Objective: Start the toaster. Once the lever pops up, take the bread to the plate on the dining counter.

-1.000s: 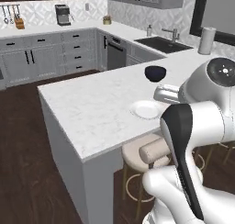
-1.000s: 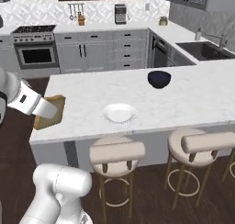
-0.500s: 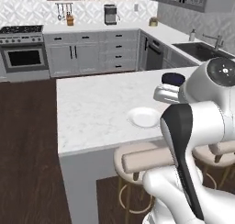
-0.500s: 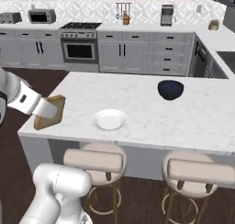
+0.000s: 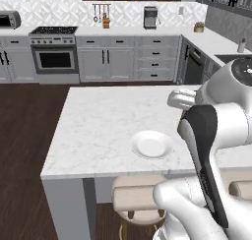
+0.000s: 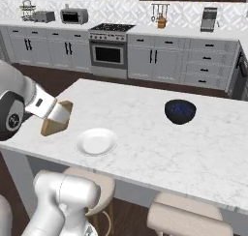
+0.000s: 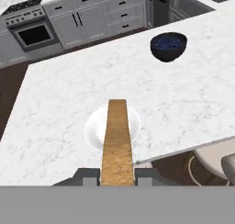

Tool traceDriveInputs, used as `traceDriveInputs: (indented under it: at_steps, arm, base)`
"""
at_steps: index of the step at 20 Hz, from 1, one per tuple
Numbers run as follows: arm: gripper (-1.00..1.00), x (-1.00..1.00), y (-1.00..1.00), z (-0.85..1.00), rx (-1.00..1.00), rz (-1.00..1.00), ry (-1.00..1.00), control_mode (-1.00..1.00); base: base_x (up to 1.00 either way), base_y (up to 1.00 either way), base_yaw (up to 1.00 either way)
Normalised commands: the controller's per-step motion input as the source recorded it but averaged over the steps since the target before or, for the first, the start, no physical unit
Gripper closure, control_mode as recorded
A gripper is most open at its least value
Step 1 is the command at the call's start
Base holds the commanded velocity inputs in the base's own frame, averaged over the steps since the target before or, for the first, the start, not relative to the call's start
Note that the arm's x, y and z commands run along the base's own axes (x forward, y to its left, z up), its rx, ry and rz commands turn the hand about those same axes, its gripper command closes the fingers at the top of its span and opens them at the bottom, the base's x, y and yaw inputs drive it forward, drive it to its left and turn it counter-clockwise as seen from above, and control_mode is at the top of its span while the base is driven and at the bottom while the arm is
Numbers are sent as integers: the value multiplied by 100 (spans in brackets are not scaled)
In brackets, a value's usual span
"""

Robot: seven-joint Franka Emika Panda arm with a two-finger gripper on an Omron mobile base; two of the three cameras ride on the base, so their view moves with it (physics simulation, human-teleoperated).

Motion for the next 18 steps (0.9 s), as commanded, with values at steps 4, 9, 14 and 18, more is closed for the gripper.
traceDriveInputs:
  at_steps: [4,9,14,18]
  arm:
    - [100,100,-40,-70,19,33,23,-100]
    - [100,100,-24,-74,17,34,23,-100]
    - [100,97,-5,-66,13,37,4,-100]
    - [100,97,-5,-79,9,38,0,-100]
  base:
    - [0,0,0]
    - [0,0,0]
    - [0,0,0]
    - [0,0,0]
